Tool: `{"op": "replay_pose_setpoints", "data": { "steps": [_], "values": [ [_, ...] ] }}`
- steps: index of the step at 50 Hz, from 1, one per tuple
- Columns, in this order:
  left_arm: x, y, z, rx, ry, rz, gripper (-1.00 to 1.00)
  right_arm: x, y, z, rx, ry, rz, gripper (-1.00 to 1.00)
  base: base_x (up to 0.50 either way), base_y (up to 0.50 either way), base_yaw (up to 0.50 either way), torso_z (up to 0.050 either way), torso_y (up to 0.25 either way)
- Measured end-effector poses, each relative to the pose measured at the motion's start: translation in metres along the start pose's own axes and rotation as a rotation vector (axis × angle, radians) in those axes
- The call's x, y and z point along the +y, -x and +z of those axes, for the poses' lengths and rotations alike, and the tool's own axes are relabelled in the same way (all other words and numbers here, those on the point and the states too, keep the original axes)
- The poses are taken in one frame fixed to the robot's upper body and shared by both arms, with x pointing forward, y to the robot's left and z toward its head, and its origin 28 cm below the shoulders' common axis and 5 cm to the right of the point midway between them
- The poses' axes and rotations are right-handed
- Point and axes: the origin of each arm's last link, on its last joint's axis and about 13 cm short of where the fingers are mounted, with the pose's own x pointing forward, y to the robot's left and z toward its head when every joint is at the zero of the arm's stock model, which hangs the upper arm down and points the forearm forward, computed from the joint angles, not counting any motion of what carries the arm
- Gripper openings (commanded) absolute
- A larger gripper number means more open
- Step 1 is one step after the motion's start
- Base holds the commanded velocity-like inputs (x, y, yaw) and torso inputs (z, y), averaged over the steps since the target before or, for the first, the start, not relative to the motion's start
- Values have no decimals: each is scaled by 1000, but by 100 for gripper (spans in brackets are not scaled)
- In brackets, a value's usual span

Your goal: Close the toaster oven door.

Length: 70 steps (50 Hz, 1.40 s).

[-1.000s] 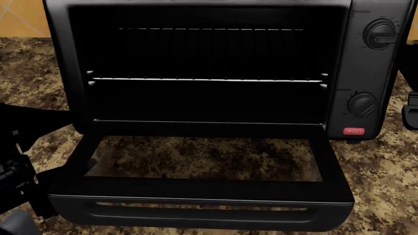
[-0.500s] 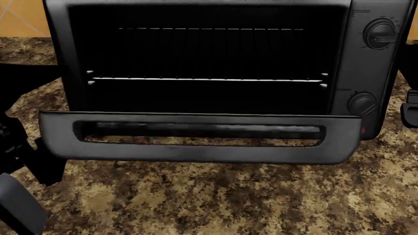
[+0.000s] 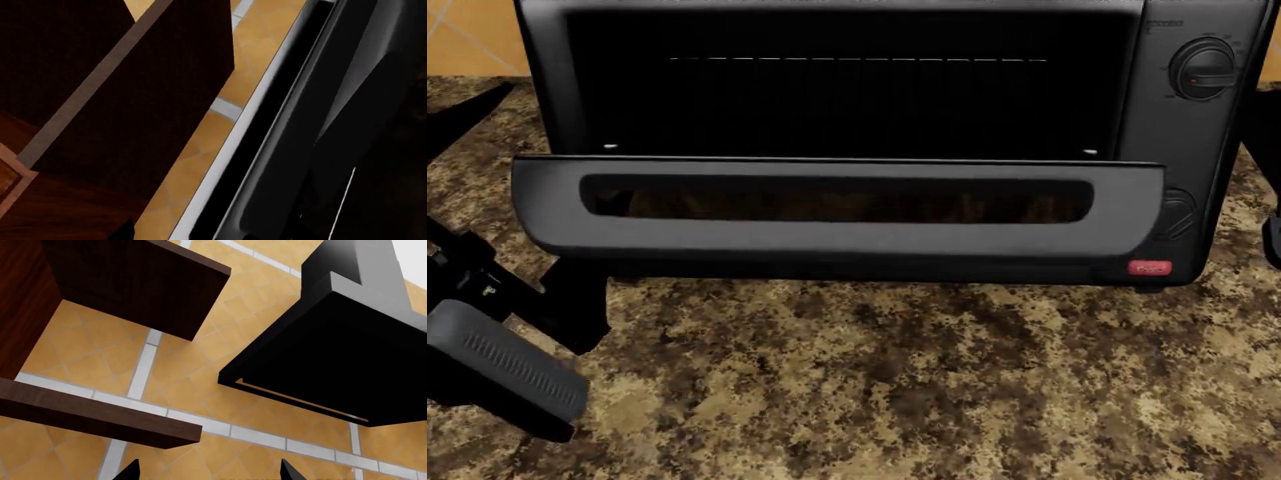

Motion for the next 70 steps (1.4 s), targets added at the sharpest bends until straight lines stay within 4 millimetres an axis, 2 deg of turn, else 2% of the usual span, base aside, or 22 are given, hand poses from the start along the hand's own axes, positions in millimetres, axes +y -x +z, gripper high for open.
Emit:
{"op": "replay_pose_setpoints", "data": {
  "steps": [4,11,17,29,45,62,70],
  "values": [
    [-2,2,10,90,79,6,100,-1,1,-1,2,-2,-4,100,0,-4,-7,0,0],
    [-27,1,30,274,351,172,100,-2,3,-1,1,-6,-9,100,0,-2,-3,1,3],
    [-41,0,45,380,546,256,100,-3,4,-1,0,-9,-12,100,0,0,0,2,5],
    [-50,-17,61,494,744,386,100,-5,6,-1,0,-16,-19,100,-1,0,0,1,2],
    [-55,-50,58,549,791,482,100,-6,7,-2,2,-21,-24,100,0,0,0,0,0],
    [-68,-85,38,596,688,568,100,-7,8,-4,7,-20,-29,100,0,0,0,0,0],
    [-82,-96,42,587,636,593,100,-9,9,-4,9,-17,-35,100,21,0,-2,3,0]
  ]
}}
